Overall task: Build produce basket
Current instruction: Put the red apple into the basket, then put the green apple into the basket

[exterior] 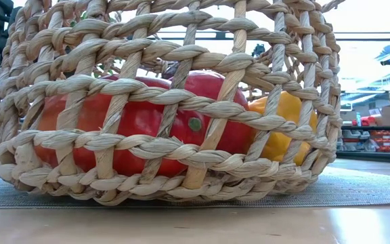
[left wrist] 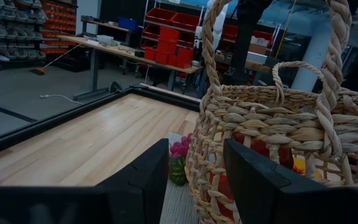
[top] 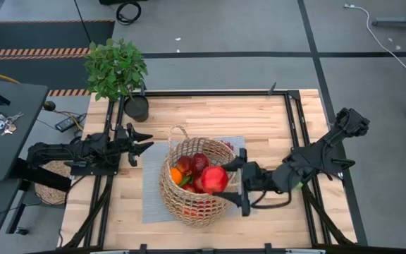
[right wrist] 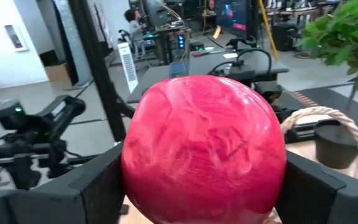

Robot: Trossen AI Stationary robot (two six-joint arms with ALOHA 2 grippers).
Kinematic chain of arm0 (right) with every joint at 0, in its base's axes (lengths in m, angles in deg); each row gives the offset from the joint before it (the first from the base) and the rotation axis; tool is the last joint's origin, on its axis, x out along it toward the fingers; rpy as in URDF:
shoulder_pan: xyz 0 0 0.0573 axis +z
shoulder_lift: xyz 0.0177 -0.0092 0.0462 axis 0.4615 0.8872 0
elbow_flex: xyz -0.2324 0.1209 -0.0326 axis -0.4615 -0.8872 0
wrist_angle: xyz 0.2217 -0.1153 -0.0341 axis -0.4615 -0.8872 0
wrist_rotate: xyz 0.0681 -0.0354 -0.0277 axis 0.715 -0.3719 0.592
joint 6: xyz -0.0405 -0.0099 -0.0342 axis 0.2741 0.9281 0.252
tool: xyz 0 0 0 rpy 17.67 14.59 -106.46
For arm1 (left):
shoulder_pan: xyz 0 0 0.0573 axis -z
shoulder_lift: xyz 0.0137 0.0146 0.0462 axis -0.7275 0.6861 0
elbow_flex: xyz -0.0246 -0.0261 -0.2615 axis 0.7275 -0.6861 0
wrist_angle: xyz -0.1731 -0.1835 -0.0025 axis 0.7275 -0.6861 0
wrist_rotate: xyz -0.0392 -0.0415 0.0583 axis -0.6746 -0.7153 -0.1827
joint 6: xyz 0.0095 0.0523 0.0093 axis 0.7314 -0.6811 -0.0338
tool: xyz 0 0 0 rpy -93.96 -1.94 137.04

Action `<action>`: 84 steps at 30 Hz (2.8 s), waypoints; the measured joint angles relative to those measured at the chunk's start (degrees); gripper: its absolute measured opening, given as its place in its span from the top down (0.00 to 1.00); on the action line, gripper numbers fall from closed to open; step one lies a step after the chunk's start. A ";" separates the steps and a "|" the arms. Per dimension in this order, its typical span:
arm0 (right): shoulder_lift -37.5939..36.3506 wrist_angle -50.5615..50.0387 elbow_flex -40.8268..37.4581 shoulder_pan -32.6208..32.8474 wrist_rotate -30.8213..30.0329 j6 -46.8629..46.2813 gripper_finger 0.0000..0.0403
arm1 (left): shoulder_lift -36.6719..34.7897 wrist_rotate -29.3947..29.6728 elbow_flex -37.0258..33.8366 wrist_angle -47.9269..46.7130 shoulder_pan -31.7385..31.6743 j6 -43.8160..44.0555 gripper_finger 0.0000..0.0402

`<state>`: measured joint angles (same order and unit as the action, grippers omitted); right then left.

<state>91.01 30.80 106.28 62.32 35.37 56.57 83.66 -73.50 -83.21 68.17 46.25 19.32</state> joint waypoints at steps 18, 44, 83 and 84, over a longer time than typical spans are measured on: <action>0.44 -3.57 -0.02 -6.00 -1.99 64.06 0.17 | 0.00 0.00 0.00 0.00 0.02 0.00 0.60; 0.50 -4.82 -5.73 -14.24 8.21 74.65 0.17 | 0.00 0.00 0.00 0.00 0.01 0.00 0.60; 7.44 5.41 -9.13 -25.11 22.69 33.59 0.03 | 0.00 0.00 0.02 -0.04 0.02 0.00 0.60; 5.83 4.67 -9.09 -24.81 21.63 32.83 0.03 | 0.00 -0.02 0.02 -0.04 0.00 0.00 0.60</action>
<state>96.84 35.47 97.19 37.51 57.01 89.40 83.66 -73.52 -83.19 68.12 46.25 19.32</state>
